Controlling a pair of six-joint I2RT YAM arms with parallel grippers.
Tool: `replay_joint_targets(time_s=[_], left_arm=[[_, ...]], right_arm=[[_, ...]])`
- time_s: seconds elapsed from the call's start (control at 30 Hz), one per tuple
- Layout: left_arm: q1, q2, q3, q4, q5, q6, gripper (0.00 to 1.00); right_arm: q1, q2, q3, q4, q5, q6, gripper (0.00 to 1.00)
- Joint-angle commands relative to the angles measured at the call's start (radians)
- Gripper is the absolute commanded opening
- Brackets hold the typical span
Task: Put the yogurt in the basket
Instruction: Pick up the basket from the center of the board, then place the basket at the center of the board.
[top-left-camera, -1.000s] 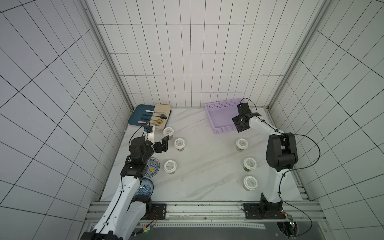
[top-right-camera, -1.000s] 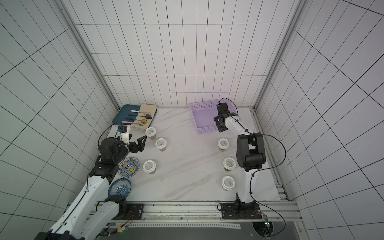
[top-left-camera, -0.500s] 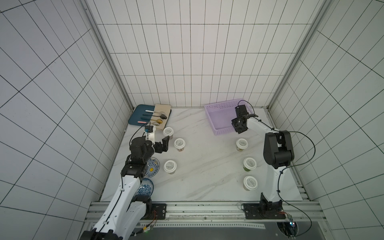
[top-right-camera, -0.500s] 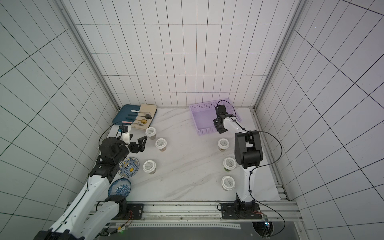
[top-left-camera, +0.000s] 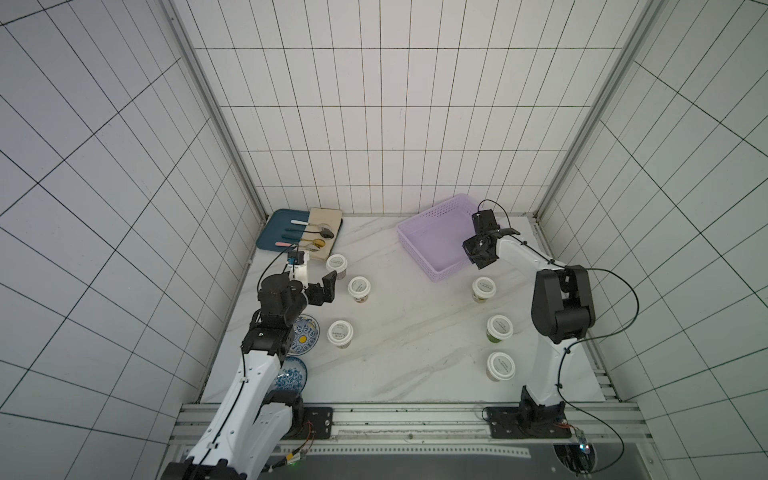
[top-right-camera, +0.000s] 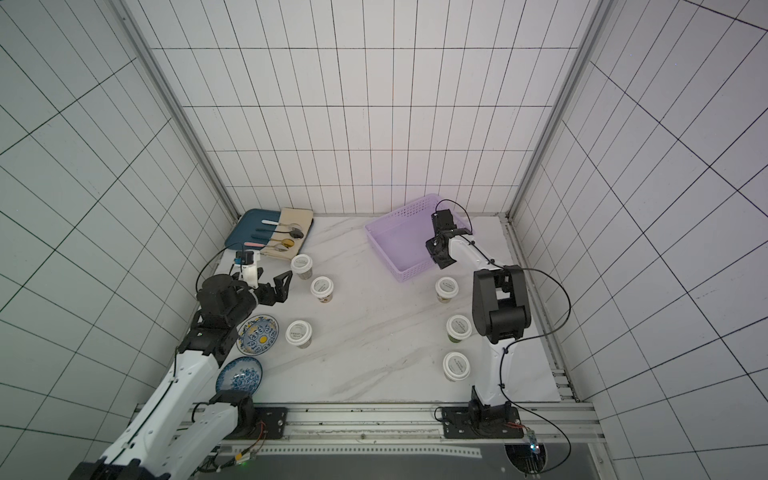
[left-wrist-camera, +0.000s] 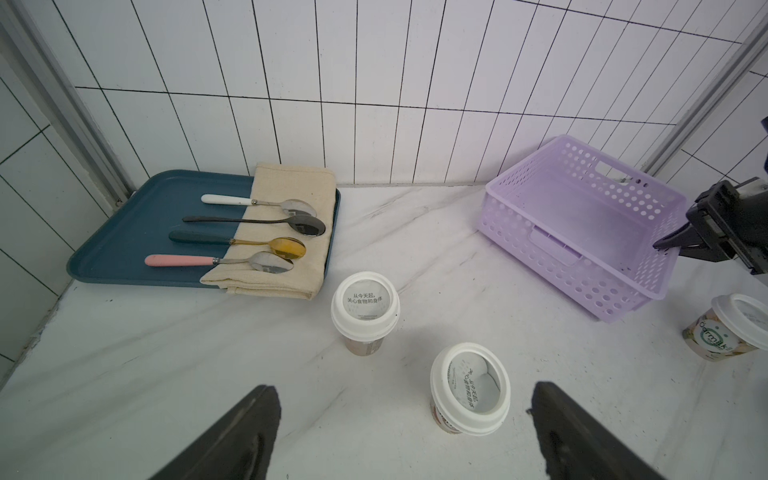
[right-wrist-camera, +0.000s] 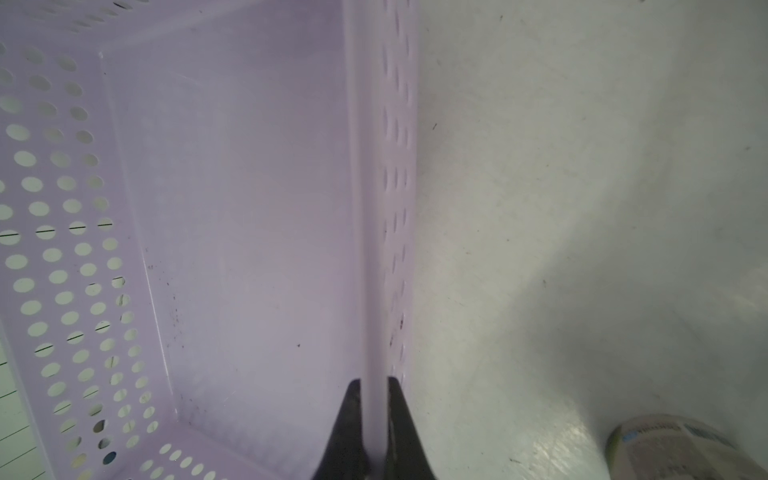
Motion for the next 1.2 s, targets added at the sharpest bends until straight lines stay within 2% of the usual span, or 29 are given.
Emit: replay_joint_targets(time_s=[0.0,0.17,0.27,0.4,0.5,0.63,0.77,0.83,1.17], left_arm=[[0.01,-0.009,-0.003,0.025,-0.004,-0.002,0.98],[0.018,-0.01,0.008,0.012,-0.042,-0.001,0.98],[0.027,-0.011,0.006,0.021,-0.027,-0.012,0.98],[0.028,-0.006,0.007,0.013,-0.054,-0.001,0.98],[0.038,-0.007,0.002,0.028,-0.03,-0.013,0.98],[0.043,0.002,0.005,0.012,-0.037,-0.002,0.98],[0.055,0.002,0.003,0.022,-0.01,-0.019,0.98],[0.056,0.005,0.016,-0.004,-0.015,-0.016,0.98],[0.046,0.015,-0.006,0.024,-0.03,0.0,0.98]], right_arm=[[0.016,-0.07,-0.003,0.034,-0.035,-0.03,0.0],[0.019,-0.096,0.009,0.023,-0.133,-0.105,0.0],[0.02,-0.123,0.011,0.0,-0.158,-0.167,0.0],[0.021,-0.171,0.04,-0.085,-0.164,-0.303,0.0],[0.02,-0.211,0.033,-0.116,-0.164,-0.401,0.0],[0.021,-0.242,0.047,-0.195,-0.215,-0.538,0.0],[0.022,-0.269,0.01,-0.198,-0.283,-0.6,0.0],[0.024,-0.272,0.018,-0.276,-0.309,-0.636,0.0],[0.085,-0.307,-0.044,-0.339,-0.289,-0.749,0.0]])
